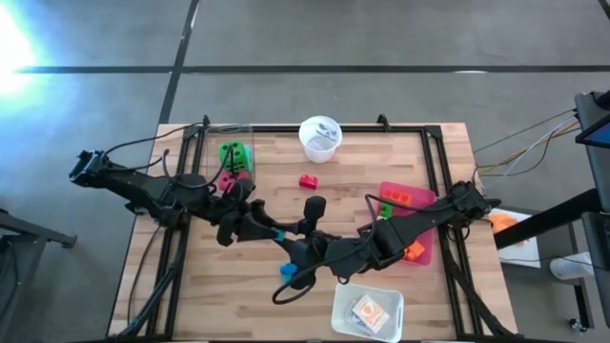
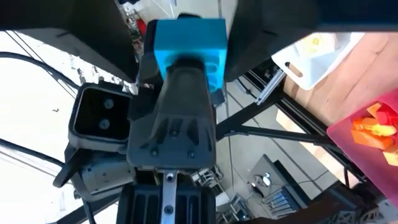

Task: Pick & Place Toys
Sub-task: Put the light blue game piece into the pink bin

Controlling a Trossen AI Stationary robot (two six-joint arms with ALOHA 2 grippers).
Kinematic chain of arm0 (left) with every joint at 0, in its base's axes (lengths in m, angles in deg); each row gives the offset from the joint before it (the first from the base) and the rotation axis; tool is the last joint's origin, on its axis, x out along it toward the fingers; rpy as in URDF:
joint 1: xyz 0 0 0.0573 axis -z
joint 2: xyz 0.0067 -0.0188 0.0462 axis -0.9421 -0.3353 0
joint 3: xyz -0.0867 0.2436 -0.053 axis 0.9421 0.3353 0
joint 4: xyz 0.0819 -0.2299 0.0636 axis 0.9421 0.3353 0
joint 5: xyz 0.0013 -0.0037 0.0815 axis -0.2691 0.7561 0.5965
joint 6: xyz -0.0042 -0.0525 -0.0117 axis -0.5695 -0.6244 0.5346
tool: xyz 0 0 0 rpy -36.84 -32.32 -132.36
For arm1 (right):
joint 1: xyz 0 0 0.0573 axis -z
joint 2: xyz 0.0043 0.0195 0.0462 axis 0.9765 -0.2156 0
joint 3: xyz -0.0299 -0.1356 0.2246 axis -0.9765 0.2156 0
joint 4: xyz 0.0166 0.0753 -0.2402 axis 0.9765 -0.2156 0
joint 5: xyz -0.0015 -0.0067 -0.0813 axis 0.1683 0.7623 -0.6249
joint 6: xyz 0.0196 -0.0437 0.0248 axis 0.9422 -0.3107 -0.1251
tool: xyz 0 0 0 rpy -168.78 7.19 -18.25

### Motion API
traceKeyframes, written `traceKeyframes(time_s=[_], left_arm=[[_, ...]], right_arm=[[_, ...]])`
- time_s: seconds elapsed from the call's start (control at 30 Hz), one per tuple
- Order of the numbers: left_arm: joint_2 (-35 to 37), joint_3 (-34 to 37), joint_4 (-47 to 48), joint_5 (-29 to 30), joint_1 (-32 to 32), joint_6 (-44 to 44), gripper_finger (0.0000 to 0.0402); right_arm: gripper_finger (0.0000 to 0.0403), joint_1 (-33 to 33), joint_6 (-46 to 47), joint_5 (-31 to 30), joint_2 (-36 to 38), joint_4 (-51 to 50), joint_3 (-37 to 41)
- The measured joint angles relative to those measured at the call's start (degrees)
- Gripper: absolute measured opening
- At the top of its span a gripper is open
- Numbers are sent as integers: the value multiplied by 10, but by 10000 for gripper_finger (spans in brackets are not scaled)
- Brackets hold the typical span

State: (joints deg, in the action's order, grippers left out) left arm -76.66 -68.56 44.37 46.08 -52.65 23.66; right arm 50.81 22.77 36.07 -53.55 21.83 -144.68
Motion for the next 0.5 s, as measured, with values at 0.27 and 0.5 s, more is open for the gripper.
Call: traceKeyframes(time_s=[0.27, 0.5], left_arm=[[0, 0, 1, 4, 0, 14, 337], [1, 0, 8, 4, 0, 32, 354]], right_arm=[[87, 0, 48, 5, 2, -8, 0], [87, 0, 137, 57, 22, -89, 0]])
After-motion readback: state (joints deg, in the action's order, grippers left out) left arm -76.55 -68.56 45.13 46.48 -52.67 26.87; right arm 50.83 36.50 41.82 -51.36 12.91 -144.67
